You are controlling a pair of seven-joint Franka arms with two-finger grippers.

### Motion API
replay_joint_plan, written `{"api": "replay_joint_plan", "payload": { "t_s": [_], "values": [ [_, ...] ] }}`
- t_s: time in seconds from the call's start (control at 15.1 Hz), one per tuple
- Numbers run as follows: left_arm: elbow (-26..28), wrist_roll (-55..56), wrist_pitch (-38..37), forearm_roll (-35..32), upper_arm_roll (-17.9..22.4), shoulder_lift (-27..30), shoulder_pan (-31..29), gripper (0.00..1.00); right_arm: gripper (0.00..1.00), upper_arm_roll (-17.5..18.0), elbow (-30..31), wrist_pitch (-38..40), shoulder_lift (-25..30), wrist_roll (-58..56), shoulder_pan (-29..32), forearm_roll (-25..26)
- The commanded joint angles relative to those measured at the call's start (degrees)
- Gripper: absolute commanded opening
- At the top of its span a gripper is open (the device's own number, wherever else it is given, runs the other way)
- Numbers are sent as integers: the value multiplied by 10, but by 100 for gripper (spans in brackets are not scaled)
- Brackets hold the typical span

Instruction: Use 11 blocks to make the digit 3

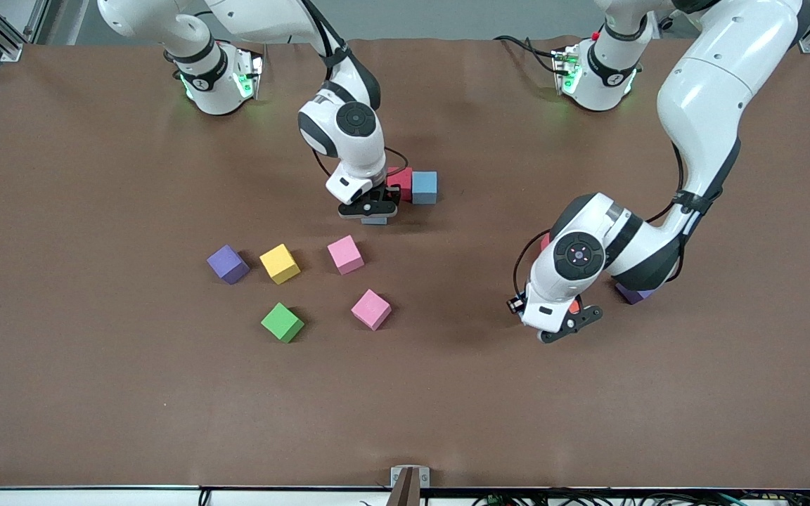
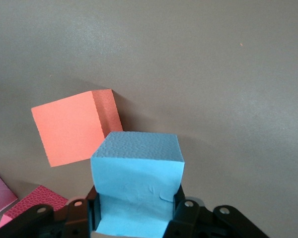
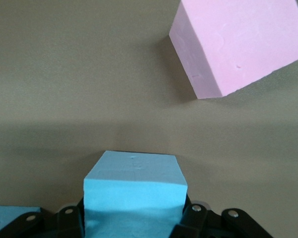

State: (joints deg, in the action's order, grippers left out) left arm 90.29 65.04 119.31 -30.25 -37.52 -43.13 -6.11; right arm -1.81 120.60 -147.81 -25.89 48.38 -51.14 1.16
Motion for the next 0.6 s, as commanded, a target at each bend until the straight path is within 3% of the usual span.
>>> {"api": "replay_joint_plan", "payload": {
  "t_s": [0.0,0.53],
  "values": [
    [3,-11,-7,-2,-3,6,-2,39,0,-4,1,-2,0,11,-8,1],
    [3,-11,-7,-2,-3,6,-4,39,0,-5,1,0,-7,11,-10,1]
  ]
}}
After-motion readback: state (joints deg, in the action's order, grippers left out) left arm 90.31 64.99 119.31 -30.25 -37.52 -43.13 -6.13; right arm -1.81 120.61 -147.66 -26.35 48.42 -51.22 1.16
